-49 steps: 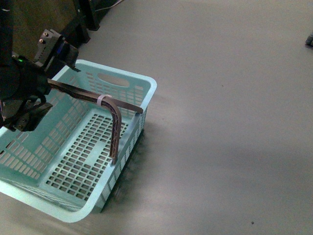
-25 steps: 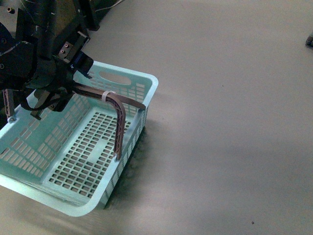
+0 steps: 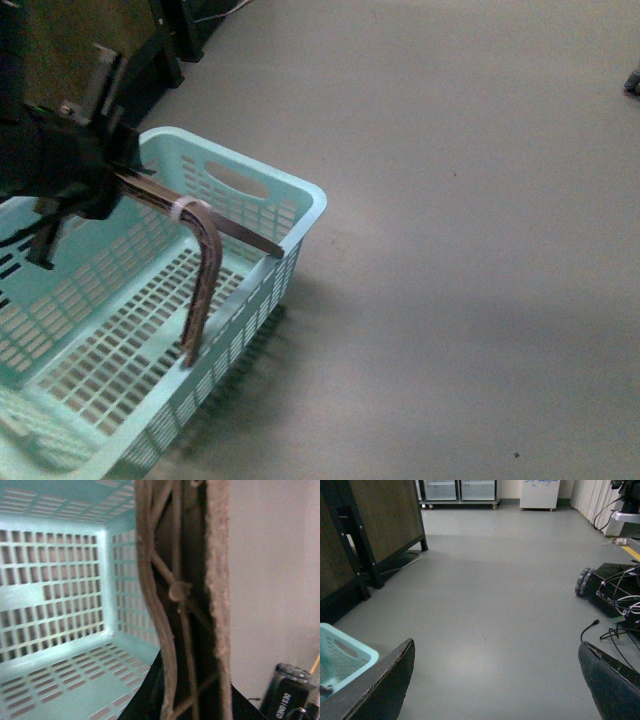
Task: Pick lemon and mango into basket
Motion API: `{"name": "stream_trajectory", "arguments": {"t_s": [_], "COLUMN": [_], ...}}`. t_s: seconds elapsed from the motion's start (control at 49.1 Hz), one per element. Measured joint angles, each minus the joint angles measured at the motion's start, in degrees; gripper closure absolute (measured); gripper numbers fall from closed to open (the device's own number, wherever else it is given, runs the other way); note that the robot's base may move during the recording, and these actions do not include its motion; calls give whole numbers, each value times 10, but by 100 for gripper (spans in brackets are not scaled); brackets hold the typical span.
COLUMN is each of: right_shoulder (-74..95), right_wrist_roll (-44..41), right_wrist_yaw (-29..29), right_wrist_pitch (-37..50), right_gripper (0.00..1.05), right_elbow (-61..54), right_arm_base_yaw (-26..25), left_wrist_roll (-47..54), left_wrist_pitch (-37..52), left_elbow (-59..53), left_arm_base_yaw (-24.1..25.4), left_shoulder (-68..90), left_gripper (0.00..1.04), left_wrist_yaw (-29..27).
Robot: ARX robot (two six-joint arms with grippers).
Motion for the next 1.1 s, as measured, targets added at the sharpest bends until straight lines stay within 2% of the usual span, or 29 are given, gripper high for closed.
{"name": "stream_trajectory", "arguments": {"t_s": [0.102,0.224,0.509,0.754,1.1], "right_shoulder": [0,0,0,0,0], "right_wrist_roll": [0,0,0,0,0], "right_wrist_yaw": [0,0,0,0,0], "right_wrist_pitch": [0,0,0,0,0], "right_gripper": [9,9,9,9,9], "right_elbow": [0,0,0,0,0], "right_arm_base_yaw": [0,0,0,0,0], "left_wrist_roll": [-10,-35,-97,-114,-119], "left_wrist_pitch": [-10,-66,-202,-297,-300], "left_elbow": [-48,-96,-101,-74,-64], "left_arm_base_yaw": [14,33,42,50,51], "left_shoulder": [-92,-250,-513,-626,-645], "left_gripper": [99,99,99,99,100], "left_wrist_yaw": [12,15,42,41,43]}}
